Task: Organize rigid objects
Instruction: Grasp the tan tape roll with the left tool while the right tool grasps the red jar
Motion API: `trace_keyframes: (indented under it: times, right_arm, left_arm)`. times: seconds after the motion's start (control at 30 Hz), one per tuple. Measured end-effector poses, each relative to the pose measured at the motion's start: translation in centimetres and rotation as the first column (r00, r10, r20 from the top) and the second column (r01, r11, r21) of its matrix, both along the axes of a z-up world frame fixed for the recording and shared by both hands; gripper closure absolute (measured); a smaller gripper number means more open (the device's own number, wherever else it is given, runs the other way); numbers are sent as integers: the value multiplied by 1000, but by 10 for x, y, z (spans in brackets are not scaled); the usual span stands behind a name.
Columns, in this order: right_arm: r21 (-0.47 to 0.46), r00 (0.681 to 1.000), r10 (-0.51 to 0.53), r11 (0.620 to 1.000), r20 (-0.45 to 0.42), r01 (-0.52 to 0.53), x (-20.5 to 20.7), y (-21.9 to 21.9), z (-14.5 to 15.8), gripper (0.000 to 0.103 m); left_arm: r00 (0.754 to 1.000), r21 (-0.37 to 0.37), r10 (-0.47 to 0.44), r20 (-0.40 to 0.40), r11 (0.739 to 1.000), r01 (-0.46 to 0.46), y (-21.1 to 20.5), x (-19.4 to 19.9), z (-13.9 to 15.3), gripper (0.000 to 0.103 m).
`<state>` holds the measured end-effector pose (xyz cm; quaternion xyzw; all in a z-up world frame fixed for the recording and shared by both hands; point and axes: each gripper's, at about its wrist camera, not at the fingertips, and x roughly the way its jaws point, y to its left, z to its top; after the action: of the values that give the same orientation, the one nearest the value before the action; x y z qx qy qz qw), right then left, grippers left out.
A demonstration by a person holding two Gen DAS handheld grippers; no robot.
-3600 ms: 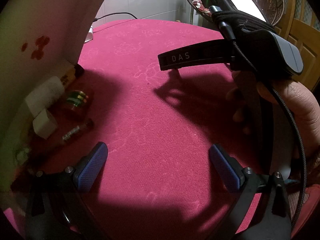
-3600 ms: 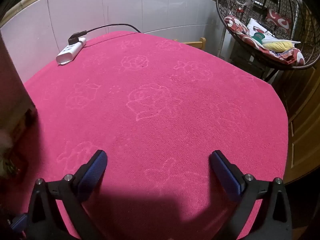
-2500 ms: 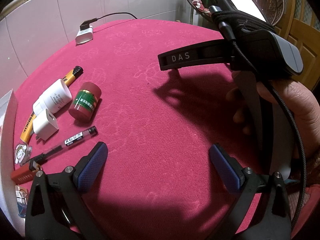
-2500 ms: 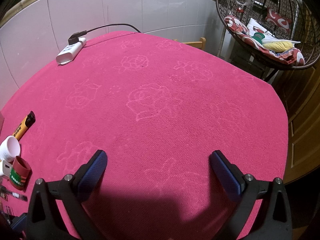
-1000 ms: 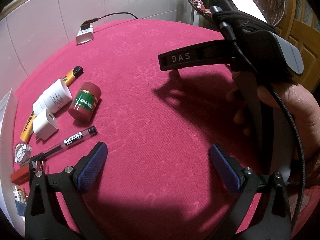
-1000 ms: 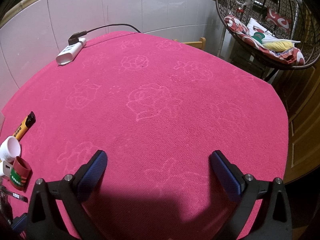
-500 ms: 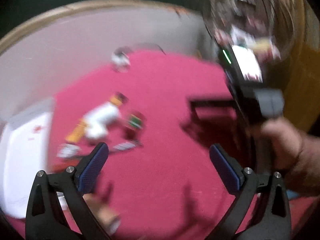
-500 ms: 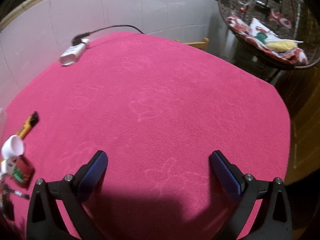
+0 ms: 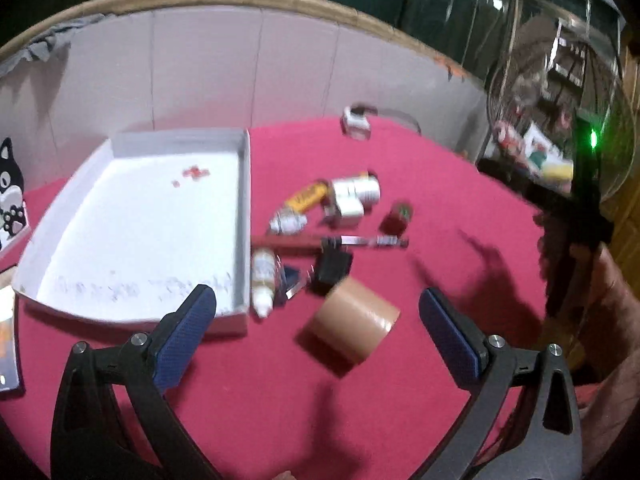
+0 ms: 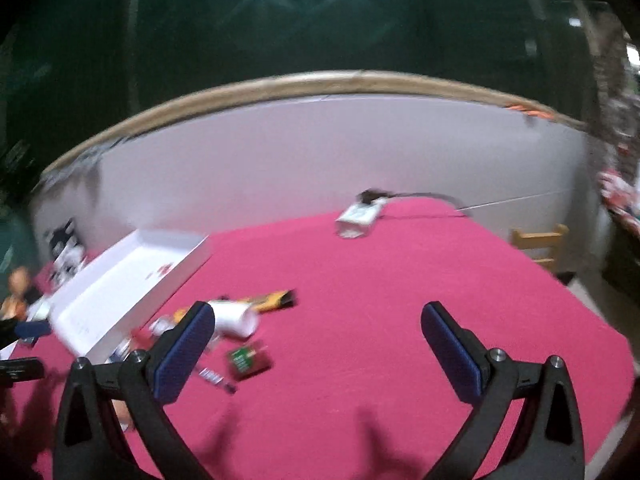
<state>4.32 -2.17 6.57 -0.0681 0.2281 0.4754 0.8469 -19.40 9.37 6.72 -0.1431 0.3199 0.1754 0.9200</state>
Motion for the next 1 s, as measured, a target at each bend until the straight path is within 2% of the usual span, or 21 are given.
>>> trace_keyframes:
  times: [0.1, 0.2, 0.33, 0.5, 0.57, 0.73, 0.8, 0.83, 0.87, 0.9, 1.0]
  right_arm:
    - [-67, 997, 68, 995, -21, -69, 2, 23, -12, 0]
    - [-139, 989, 128, 981, -73, -137, 5, 33, -25, 0]
    - [-194, 980, 173, 962, -100, -190, 1, 48, -36, 5]
    - [-236, 969, 199, 944, -149, -231, 2, 65, -47, 19]
    - [-254, 962, 215, 934, -169, -253, 2, 73, -51, 34]
    - [-278, 955, 231, 920, -187, -277, -1, 84, -61, 37]
    - [-292, 952, 238, 912, -193, -287, -2, 87, -64, 45]
    - [-306, 951, 237, 907, -196, -289, -2, 88, -66, 55]
    - [-312, 954, 234, 907, -189, -285, -2, 89, -67, 58]
    - [-313, 954, 234, 906, -186, -283, -2, 89, -67, 59]
    - [-304, 954, 226, 911, -198, -279, 1, 86, -66, 60]
  left_arm:
    - [997, 23, -60, -53, 998, 62, -17, 18, -14, 1]
    - [988, 61, -107, -115, 991, 115, -29, 37, -26, 5]
    - [982, 89, -103, -157, 989, 118, -29, 50, -32, 5]
    - [981, 99, -80, -177, 990, 99, -23, 56, -36, 6]
    - [980, 97, -79, -184, 991, 98, -22, 59, -38, 11]
    - [976, 86, -73, -204, 992, 92, -19, 63, -46, 13]
    - [974, 79, -80, -211, 992, 98, -19, 65, -48, 22]
    - [973, 76, -82, -216, 992, 101, -19, 65, -49, 26]
    - [971, 72, -86, -223, 992, 104, -20, 66, -51, 27]
    - [970, 71, -88, -228, 992, 107, -21, 67, -53, 34]
    - [971, 77, -88, -225, 991, 107, -23, 66, -53, 35]
